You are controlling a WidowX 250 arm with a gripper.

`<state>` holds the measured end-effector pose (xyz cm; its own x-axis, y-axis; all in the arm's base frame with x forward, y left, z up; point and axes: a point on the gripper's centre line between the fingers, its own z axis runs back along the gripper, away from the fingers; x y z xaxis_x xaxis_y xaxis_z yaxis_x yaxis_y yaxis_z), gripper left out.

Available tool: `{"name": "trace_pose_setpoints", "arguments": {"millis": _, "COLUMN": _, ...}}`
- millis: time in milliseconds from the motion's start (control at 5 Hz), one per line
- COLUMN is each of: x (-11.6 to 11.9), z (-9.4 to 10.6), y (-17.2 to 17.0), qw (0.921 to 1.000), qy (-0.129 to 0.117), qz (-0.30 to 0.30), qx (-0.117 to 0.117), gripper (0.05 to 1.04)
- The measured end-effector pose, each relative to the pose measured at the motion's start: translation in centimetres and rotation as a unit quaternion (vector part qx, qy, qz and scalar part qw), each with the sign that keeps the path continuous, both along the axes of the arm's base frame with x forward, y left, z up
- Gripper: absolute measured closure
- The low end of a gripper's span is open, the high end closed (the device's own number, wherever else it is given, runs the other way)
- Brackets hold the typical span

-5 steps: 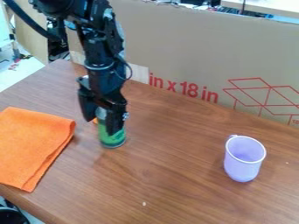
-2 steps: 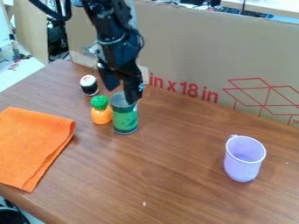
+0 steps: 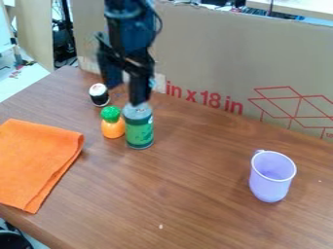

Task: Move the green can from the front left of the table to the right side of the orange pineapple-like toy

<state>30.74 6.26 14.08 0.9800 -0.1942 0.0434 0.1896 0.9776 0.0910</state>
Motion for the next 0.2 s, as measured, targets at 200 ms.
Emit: {"name": "trace_pose_setpoints", "arguments": {"millis": 200, "x": -2.79, "z": 2.1, "y": 0.24, "qw": 0.9981, "qy": 0.04, "qz": 0.043, "qx": 0.02, "gripper": 0.083}}
